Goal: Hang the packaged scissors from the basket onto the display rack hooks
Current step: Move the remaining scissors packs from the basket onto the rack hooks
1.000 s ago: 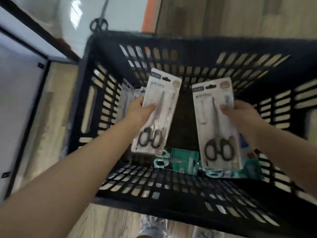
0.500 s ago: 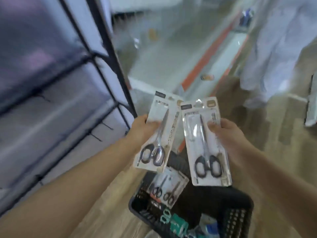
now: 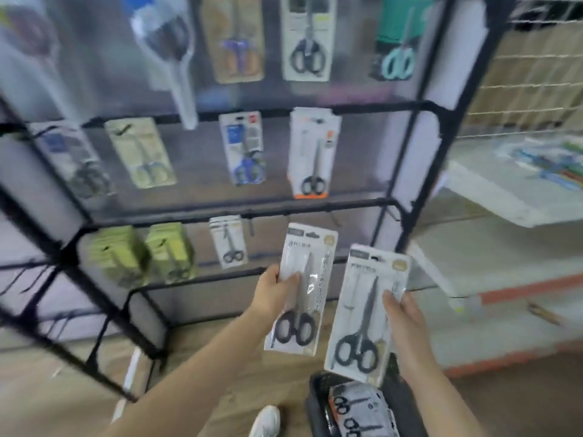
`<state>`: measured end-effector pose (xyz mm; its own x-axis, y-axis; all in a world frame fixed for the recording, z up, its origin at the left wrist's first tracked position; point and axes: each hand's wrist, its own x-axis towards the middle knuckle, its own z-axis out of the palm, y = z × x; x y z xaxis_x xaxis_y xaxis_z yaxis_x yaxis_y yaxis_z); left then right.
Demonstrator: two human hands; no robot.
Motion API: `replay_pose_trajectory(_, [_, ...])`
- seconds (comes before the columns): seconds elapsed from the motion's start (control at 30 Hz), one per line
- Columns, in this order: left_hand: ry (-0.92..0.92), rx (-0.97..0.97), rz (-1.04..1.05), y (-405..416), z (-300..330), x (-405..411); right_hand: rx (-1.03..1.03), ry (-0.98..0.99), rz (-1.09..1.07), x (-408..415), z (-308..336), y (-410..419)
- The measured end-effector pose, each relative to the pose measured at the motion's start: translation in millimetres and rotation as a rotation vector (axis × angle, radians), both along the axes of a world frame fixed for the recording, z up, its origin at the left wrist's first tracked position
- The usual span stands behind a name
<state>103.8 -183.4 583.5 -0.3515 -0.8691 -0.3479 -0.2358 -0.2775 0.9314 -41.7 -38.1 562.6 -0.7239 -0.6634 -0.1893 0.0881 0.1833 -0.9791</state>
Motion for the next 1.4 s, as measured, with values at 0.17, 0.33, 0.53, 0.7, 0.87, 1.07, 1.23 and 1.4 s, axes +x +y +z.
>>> replay_pose_trajectory(0.17, [-0.029, 0.187, 0.267, 3, -48, 97, 0.215, -0.148, 0.212, 65, -59, -26])
replay_pose_trajectory(0.33, [-0.028, 0.296, 0.408, -2, -78, 149, 0.409, -0.147, 0.295, 100, -75, -59])
replay_pose_trajectory(0.53, [0.06, 0.353, 0.492, -47, -86, 175, 0.46, -0.044, 0.37, 121, -70, -123])
replay_pose_trajectory(0.7, [0.077, 0.332, 0.496, -93, -90, 196, 0.393, -0.068, 0.361, 139, -65, -188])
replay_pose_trajectory(0.87, [0.042, 0.286, 0.441, -135, -98, 196, 0.372, -0.011, 0.372, 144, -77, -238])
replay_pose_trajectory(1.07, [-0.03, 0.275, 0.441, -166, -115, 190, 0.384, 0.042, 0.414, 139, -96, -282])
replay_pose_trajectory(1.23, [-0.062, 0.302, 0.514, -176, -120, 183, 0.358, 0.024, 0.423, 123, -109, -317])
replay_pose_trajectory(1.4, [-0.069, 0.347, 0.581, -180, -127, 182, 0.371, 0.066, 0.452, 110, -121, -332])
